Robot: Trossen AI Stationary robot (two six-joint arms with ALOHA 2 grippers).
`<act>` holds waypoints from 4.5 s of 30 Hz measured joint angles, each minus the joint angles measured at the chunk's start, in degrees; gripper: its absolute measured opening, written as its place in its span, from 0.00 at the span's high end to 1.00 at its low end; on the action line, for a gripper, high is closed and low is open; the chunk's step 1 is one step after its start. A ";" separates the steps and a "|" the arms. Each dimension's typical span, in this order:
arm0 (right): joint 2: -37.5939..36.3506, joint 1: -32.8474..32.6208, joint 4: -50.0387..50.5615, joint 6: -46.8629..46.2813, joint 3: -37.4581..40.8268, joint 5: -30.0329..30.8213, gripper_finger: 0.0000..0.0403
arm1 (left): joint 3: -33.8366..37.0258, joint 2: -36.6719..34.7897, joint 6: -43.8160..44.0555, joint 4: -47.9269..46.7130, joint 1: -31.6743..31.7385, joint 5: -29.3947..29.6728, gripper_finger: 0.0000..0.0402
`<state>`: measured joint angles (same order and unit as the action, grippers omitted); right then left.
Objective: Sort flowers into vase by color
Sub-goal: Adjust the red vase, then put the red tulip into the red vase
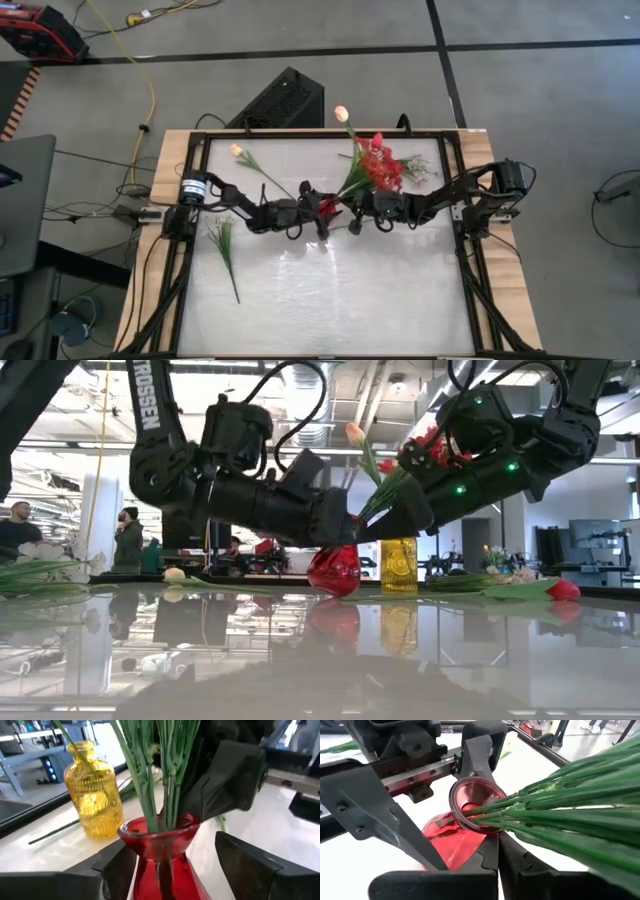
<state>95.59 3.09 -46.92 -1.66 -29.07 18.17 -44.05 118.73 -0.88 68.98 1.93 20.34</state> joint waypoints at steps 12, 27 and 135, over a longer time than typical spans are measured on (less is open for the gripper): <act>-0.02 -0.11 3.74 4.80 -4.70 -0.24 0.94 | 0.02 -9.93 2.63 -22.84 -0.11 -0.90 0.36; -0.07 -0.98 9.95 4.71 -6.24 -0.22 0.94 | 0.02 -16.59 1.18 -32.56 -0.11 -2.44 0.36; -34.40 -60.40 67.54 -38.36 -5.98 23.04 0.93 | -61.65 8.15 7.71 -103.36 -15.06 13.36 1.00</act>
<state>61.19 -57.30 20.62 -40.02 -35.05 41.22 -105.70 126.88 6.83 -34.38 -13.12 33.70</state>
